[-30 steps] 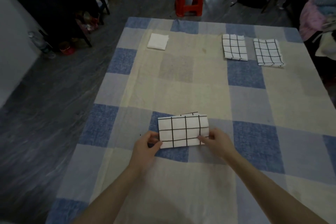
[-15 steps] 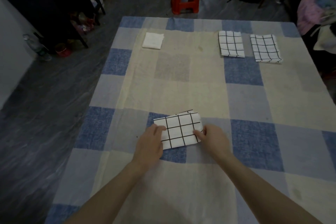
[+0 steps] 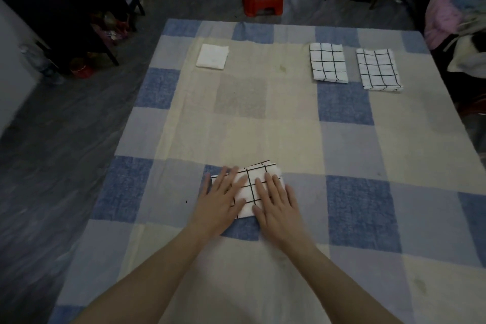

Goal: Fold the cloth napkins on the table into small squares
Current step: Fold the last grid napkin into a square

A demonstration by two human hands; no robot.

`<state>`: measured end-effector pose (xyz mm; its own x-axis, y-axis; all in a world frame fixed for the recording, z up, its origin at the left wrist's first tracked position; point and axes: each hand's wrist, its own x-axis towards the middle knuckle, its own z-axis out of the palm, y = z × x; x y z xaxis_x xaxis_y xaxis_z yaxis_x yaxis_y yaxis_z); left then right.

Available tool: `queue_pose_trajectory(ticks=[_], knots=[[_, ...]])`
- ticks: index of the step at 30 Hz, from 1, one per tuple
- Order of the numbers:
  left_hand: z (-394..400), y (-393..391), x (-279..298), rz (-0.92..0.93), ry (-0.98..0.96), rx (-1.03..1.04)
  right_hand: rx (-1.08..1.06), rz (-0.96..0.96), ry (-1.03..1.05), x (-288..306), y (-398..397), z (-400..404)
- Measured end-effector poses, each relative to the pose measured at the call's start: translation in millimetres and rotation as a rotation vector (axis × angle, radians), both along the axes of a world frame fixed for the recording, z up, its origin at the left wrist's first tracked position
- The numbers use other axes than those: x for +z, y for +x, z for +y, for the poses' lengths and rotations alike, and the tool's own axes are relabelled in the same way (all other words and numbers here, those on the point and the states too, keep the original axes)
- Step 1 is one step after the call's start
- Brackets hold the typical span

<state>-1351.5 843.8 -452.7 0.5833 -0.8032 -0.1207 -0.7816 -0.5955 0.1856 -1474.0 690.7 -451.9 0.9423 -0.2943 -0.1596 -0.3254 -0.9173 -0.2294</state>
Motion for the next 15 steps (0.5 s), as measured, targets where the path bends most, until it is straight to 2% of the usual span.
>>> queue_pose_trajectory(ticks=[2,6,9,13,15], knots=[[6,0,1,0.02,-0.01,0.105,-0.037,0.0,0.001,-1,-8,-9],[-6,4,21,0.104,-0.081,0.25,-0.322,0.022,0.076,9,-20,-20],[-17,8,42,0.28,-0.071,0.368,-0.498,0.051,0.192,28,-25,-21],[-15,4,46,0.501,0.004,0.456,-0.662,-0.087,0.192,51,-32,-14],[-15,-5,45,0.572,-0.046,0.419,-0.674,0.049,0.278,58,-36,-12]])
